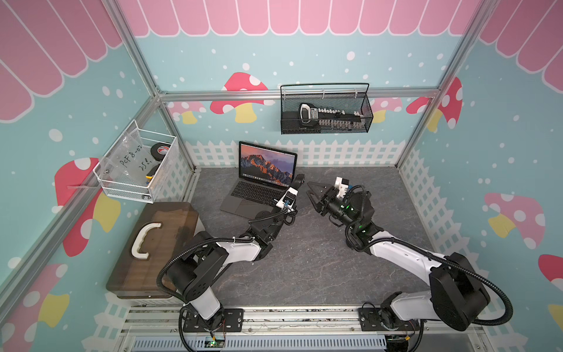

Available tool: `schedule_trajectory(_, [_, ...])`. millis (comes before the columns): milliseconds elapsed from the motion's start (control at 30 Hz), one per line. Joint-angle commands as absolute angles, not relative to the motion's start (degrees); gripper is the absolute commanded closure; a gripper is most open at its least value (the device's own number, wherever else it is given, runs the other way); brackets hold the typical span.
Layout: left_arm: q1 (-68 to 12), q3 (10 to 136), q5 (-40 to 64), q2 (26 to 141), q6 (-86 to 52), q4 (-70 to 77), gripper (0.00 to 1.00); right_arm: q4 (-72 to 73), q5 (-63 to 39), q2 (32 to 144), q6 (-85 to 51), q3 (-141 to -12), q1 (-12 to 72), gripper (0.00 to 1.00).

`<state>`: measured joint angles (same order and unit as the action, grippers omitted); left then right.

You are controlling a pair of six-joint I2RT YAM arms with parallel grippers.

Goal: Insert the wireless mouse receiver into the laptop
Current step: Take out the USB plug from the mouse.

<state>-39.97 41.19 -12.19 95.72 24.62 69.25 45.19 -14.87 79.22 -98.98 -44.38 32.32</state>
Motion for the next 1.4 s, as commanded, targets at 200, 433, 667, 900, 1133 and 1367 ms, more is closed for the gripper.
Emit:
schedule_trajectory(200, [-41.3, 42.1, -11.0, 97.0, 27.8, 72.3, 1.0, 56.8, -15.7, 83.4, -105.7, -46.4, 33.4, 0.55])
schedule_trajectory(433, [-41.5, 41.9, -9.9, 97.4, 28.3, 72.8, 1.0, 60.1, -15.3, 84.6, -107.3, -46.3, 33.6, 0.61])
schedule_trajectory(667, [-41.5, 40.3, -8.0, 98.2, 31.1, 74.9, 1.0, 60.2, -15.0, 84.0, -107.0, -46.3, 33.5, 0.72])
schedule_trajectory(900, [-42.3, 40.3, -9.1, 100.0, 35.5, 75.4, 1.0, 60.5, -15.5, 83.3, -106.8, -48.1, 33.5, 0.77])
schedule_trajectory(1133, [-43.5, 40.9, -11.1, 102.6, 38.2, 77.3, 1.0, 61.0, -15.3, 82.3, -107.2, -48.6, 33.6, 0.8])
schedule_trajectory(1367, [-45.7, 42.6, -15.2, 104.3, 39.7, 78.1, 1.0, 62.6, -15.0, 83.3, -108.6, -49.0, 34.3, 0.8])
